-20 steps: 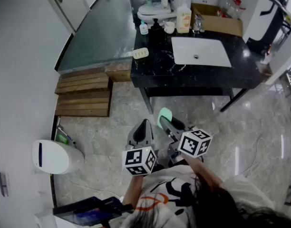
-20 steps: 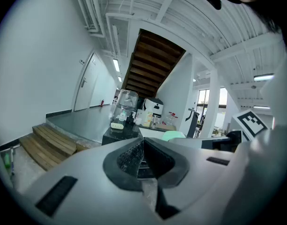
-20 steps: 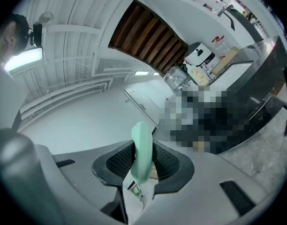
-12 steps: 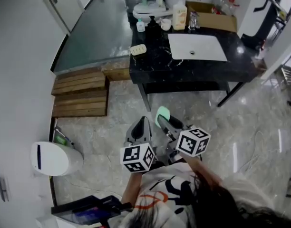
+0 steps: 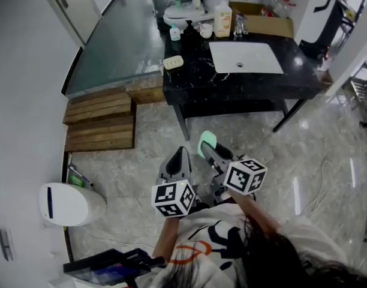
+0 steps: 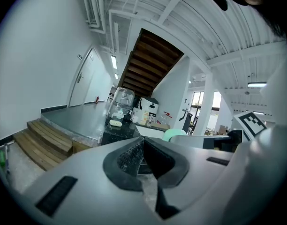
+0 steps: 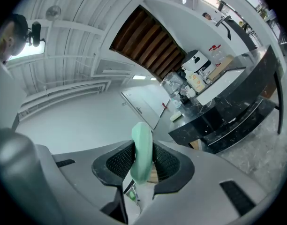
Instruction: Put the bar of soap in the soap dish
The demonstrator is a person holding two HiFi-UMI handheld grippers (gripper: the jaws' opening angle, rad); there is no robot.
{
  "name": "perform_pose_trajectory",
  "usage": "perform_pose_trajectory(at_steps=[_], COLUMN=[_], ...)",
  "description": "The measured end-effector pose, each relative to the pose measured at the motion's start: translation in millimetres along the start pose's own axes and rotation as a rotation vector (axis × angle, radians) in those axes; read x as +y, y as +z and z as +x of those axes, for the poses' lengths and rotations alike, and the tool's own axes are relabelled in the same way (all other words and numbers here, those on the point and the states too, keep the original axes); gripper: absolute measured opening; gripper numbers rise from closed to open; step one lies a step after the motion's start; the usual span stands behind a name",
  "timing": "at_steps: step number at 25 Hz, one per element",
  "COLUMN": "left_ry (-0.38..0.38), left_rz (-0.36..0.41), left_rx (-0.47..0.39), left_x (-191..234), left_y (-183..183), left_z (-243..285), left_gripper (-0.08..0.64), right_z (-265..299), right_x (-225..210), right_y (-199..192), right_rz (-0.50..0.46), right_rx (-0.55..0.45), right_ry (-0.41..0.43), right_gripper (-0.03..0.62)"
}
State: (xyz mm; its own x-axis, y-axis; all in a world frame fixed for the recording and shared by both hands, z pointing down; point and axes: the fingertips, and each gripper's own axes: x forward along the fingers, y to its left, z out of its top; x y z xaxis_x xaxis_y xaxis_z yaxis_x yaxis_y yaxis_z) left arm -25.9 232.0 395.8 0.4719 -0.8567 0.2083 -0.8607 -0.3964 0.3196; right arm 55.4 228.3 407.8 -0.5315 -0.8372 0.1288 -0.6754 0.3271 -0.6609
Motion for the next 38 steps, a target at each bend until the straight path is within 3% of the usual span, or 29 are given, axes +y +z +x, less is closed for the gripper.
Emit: perform_pose_trajectory(at_steps=[24,38], left_ry=[-0.044,-0.039], left_rz=[-0.043,-0.042], left_rx=[0.056,0.075], left_x=[48,55], left_y=[-12,-5], left_z=[-6,32], left_gripper=[0.002,0.002], right_z=[24,52], right_x=[18,-9], right_y=[-33,-15], right_rz=[0.011,0.038], right_rx=[0.007,0.018], right_ry=[-0.053,-0.065], right_gripper=[0.121,0.121])
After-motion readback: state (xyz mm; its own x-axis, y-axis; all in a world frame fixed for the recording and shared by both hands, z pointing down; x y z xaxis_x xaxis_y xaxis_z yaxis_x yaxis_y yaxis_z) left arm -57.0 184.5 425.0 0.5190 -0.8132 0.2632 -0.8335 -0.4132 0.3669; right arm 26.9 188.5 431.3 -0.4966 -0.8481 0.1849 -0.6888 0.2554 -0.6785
